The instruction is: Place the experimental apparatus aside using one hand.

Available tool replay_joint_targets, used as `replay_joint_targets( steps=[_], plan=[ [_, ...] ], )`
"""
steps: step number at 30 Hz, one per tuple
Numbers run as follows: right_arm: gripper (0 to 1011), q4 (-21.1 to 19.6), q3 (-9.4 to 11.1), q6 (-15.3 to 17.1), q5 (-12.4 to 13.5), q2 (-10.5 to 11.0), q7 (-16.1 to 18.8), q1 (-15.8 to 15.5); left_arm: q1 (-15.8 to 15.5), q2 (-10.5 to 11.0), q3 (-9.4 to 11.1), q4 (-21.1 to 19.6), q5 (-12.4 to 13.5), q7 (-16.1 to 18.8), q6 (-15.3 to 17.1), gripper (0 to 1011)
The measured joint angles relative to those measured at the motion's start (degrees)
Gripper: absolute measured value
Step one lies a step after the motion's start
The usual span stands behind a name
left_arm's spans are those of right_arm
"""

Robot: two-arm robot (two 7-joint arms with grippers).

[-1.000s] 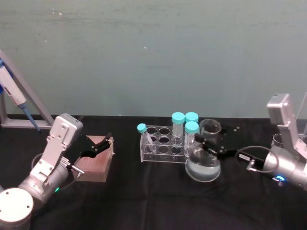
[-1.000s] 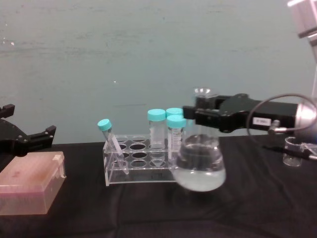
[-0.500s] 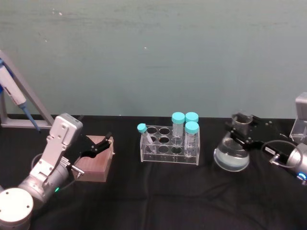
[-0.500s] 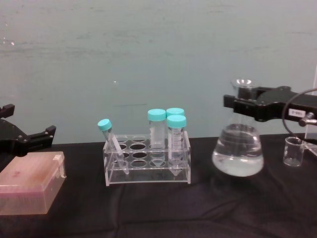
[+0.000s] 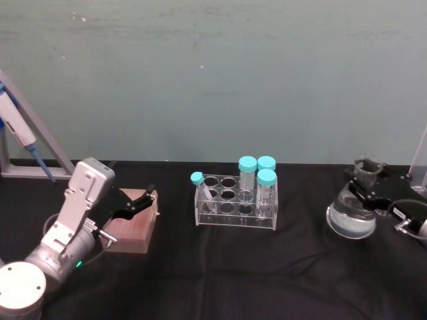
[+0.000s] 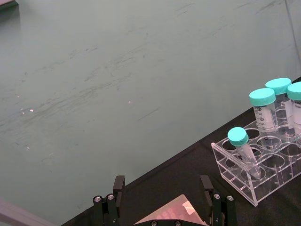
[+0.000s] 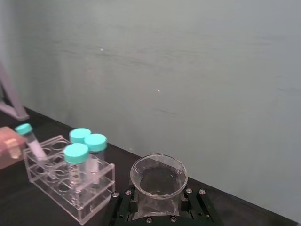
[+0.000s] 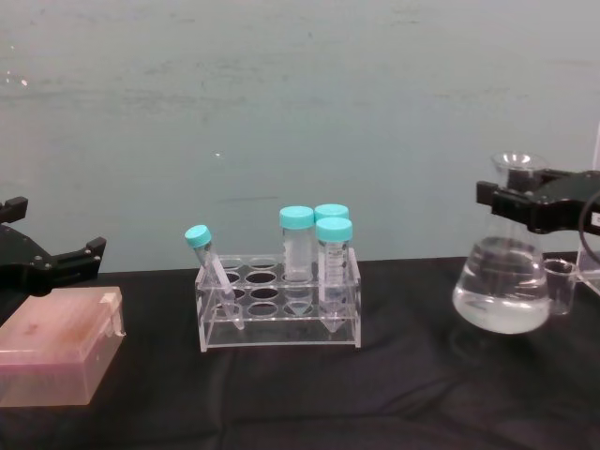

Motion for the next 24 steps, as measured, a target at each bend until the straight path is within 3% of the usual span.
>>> replay_joint_targets(
  steps=[8,14,24],
  plan=[
    [451,-1.2,2.2,0.5,-1.9,-0.4,-4.3,-1.8,0.0,0.0,0.0,0.0,0.0,0.0,0.0,1000],
    [451,-2.5,3.7,0.7,-4.7,-1.2,-8.8,-3.6,0.0,0.0,0.0,0.0,0.0,0.0,0.0,1000],
    [451,-3.9,5.1,1.0,-7.9,-2.4,-12.0,-5.4,0.0,0.0,0.0,0.0,0.0,0.0,0.0,1000]
  ],
)
